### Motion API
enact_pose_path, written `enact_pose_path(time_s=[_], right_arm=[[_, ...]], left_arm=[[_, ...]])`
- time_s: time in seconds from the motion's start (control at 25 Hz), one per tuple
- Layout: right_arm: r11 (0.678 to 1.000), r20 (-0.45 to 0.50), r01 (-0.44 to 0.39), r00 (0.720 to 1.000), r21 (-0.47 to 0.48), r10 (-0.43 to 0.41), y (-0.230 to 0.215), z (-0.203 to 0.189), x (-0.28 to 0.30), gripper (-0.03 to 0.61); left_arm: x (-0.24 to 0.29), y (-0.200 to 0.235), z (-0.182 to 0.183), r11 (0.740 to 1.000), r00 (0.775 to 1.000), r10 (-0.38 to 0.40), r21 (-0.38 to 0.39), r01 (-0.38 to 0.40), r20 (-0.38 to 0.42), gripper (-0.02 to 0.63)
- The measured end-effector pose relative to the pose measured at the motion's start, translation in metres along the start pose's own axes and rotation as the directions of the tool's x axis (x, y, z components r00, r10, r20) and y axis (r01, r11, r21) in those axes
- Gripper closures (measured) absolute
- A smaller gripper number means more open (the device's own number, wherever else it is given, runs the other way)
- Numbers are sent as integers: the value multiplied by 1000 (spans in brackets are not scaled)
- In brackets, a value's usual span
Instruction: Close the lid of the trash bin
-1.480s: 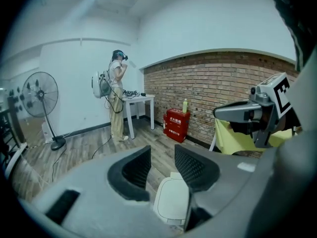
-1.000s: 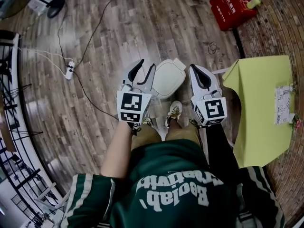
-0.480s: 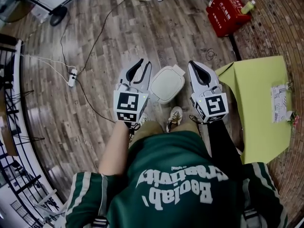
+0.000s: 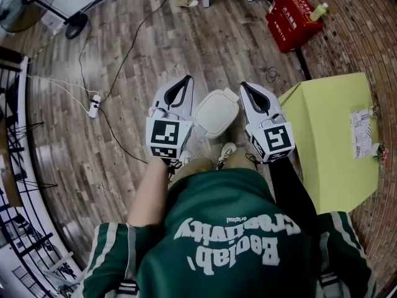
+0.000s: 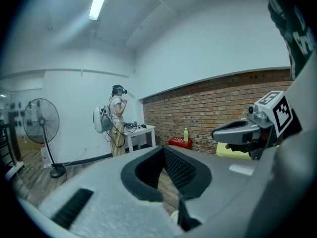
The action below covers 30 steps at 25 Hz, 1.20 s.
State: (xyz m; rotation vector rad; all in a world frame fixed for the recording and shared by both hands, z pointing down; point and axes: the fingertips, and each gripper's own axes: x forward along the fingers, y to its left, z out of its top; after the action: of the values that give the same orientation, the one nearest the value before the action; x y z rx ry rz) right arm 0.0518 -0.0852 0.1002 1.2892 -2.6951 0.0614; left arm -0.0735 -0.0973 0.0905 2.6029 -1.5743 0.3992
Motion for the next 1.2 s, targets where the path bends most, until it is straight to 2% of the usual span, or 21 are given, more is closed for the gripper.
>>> enact_pose_path(time_s=[0.24, 0.88, 1.2], right_arm=[[1000, 10, 10, 1000, -10, -10, -2, 4, -7, 565], [1000, -2, 22, 1000, -20, -22, -5, 0, -17, 566], [999, -18, 42, 999, -11, -42, -7, -9, -16, 566]], left_arm=[[-5, -3, 12, 1000, 999, -6, 16, 5, 37, 609], [-8, -9, 18, 1000, 999, -11, 21, 10, 51, 607], [-11, -14, 24, 997, 995, -57, 57, 53, 82, 607]])
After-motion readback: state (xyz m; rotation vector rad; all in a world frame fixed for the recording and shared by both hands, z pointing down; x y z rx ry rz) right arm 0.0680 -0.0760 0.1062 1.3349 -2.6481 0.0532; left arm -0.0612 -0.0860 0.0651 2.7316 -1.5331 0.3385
